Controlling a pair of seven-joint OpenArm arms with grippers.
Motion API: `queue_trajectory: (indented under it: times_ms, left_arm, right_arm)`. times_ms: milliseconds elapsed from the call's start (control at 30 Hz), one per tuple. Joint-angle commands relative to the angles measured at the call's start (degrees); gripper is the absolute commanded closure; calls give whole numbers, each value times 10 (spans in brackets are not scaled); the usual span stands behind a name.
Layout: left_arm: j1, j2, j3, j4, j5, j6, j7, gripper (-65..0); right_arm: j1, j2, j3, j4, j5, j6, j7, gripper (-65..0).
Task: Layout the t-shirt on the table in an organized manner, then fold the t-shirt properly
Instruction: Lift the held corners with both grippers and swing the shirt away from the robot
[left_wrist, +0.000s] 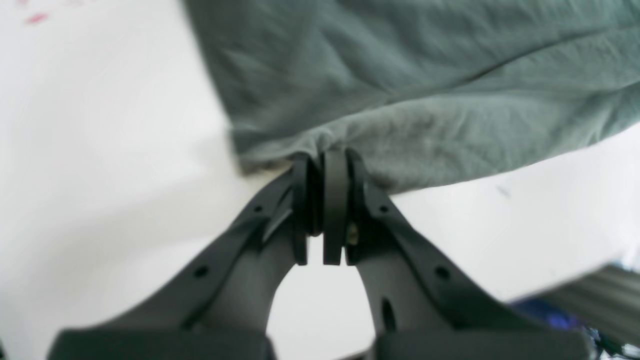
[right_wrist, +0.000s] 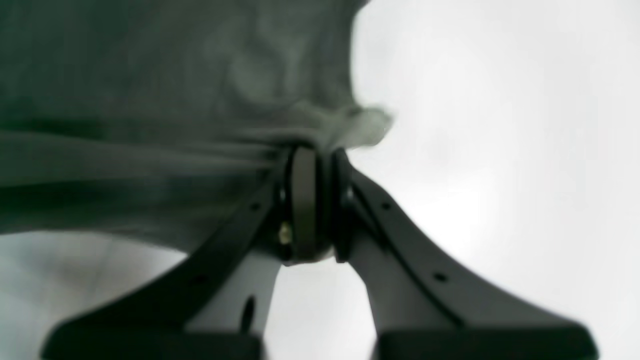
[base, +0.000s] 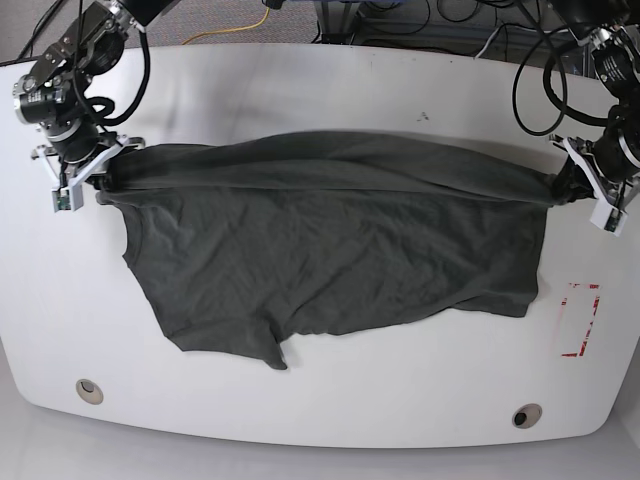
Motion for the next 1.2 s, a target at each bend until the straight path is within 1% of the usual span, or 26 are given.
queue_trajectory:
  times_ms: [0,167,233,333,433,567,700,933,1067,1167]
  left_arm:
    - [-45,-13,-11,10,-24,-1,-17,0]
    - [-134,-10,-8,8,-25,-1,-17,0]
    - [-171,-10,3,5,-24,-1,-17,0]
    - [-233,-9,25,4,-20,-1,-17,0]
    - [-293,7,40,-3,-18,-1,-17,0]
    - [-363,26,46,-28,10,-1,-17,0]
    - [-440,27,58,-64,35,-1,-17,0]
    - [-554,28,62,-120,74,-1,-17,0]
    - [-617,29,62,-154,91,-1,-17,0]
    - [-660,30,62,-174,104,-1,-17,0]
  right_arm:
    - [40,19,0,13,8,-1,15,-43]
    - [101,43,-3,13,8,-1,12,-43]
    - [132,49,-7,12,7,-1,2,-43]
    - [178,69,-25,4,6,-1,-19,-43]
    - [221,82,-37,1,6,-1,-25,-43]
    - [275,89,-60,-9,6,-1,-25,-44]
    - [336,116,-92,-34,5,-1,-25,-44]
    - [444,149,-127,-99,5,-1,-23,-44]
    - [519,170,-165,-147,-15,-1,-22,-44]
    - [572,179,-190,-176,-24,-1,-14,-44]
